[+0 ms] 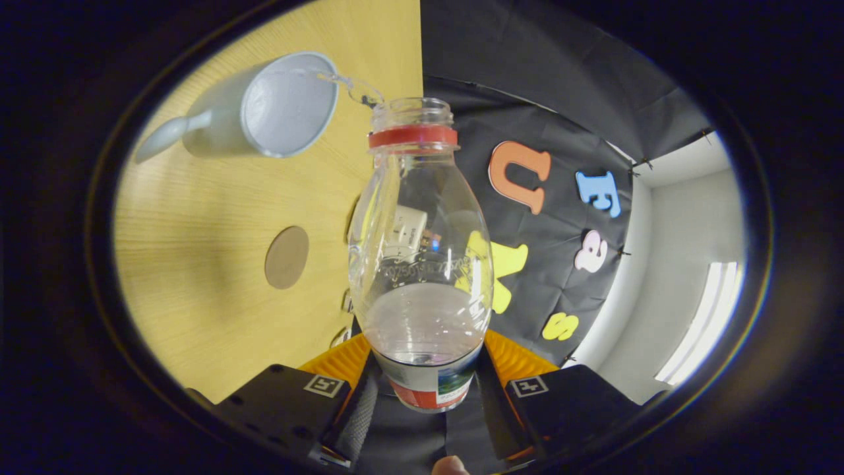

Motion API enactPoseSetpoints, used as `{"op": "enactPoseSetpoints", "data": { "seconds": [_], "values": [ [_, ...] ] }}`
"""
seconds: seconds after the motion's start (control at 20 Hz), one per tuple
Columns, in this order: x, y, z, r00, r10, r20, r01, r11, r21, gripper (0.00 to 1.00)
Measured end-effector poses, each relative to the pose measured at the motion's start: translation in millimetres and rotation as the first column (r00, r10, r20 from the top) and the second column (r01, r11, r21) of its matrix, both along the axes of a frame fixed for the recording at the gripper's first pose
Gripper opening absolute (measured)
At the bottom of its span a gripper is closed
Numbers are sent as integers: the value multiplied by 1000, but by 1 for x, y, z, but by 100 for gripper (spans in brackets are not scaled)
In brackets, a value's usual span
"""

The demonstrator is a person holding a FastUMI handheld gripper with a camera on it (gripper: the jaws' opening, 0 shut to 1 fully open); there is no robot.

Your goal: Take the bottle from table, then pour the juice into the cup, finally place the bottle on the coaster

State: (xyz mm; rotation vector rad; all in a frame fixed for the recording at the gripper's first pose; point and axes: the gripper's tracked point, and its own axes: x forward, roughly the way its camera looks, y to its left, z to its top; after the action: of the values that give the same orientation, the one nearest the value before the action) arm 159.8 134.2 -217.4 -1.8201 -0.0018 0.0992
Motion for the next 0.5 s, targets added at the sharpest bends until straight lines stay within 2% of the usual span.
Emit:
{"op": "enactPoseSetpoints", "data": {
  "seconds": [0.5],
  "values": [
    [4, -3, 10, 1000, -1, 14, 2, 999, -34, 76]
  ]
}}
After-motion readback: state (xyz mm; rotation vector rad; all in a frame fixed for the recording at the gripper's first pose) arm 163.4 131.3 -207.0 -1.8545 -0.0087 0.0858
